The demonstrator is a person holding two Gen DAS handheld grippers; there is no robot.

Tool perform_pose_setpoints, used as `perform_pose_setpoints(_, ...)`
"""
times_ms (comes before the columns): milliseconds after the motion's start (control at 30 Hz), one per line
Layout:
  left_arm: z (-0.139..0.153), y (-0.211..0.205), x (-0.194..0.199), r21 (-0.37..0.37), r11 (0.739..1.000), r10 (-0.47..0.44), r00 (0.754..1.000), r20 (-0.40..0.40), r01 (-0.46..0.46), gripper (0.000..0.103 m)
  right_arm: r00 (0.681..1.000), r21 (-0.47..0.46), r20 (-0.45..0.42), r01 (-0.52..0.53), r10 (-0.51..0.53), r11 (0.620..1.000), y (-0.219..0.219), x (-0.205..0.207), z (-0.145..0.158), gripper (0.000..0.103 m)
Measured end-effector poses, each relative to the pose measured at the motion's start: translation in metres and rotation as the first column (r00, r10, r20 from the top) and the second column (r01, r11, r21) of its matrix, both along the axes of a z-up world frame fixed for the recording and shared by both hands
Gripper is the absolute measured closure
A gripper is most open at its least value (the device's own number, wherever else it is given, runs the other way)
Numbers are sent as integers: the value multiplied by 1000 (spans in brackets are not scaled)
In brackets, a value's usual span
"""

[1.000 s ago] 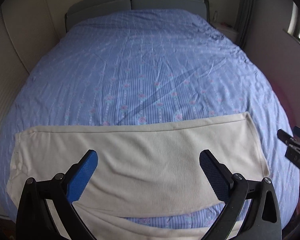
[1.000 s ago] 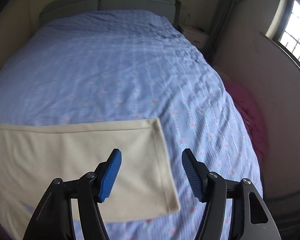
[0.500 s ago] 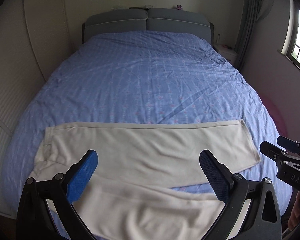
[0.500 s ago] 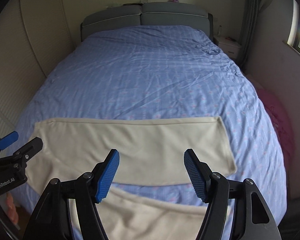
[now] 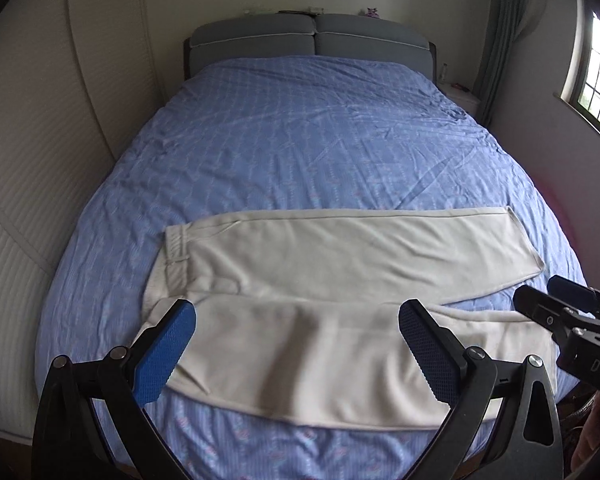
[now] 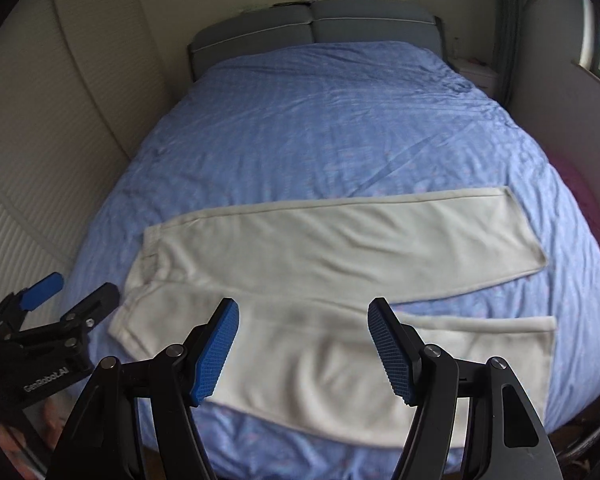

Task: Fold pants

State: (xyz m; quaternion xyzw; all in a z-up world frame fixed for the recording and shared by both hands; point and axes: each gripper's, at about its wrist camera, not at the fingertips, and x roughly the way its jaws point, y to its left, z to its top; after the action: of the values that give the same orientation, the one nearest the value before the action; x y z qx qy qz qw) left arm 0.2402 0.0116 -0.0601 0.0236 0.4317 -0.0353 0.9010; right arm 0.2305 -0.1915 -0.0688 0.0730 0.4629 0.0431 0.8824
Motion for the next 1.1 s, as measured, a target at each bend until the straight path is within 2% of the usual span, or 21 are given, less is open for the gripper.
perform_pose_setpoints(133,-9,37,-20,2,999,44,999,-14,-44,0,998,10,-32,-60,60,998,34,-12,-9,36)
perform_pose_setpoints(300,-29,84,-42,-1,994,110,992,-54,-110,0,994,43,-79,-77,80,996,56,-24,-29,36)
perform_pose_setpoints(367,-40,108,-50,0,989,148,987,-64,-149,0,992,27,-105,-65,67,998,63,-27,-39,36)
perform_pose_setpoints(500,-63,150,-52,-5,987,157,979,-128,-159,0,985,37,-170,12,-5,999,75,-31,-58,36)
perform_pose_setpoints(600,-81,179,-43,13,991,135,975,-176,-135,0,966,64,-243,109,-91,992,84,-34,-82,36)
perform_pose_setpoints(767,-117,221,-25,11,995,94,958,-271,-95,0,907,154,-372,272,-199,950,98,-44,-133,36)
perform_pose_setpoints(867,-139,235,-18,-22,994,90,938,-336,-103,0,876,179,-429,320,-219,930,107,-51,-158,36)
perform_pose_setpoints(1100,-193,236,-2,-67,993,63,905,-422,-101,0,849,246,-493,344,-189,906,131,-50,-208,37)
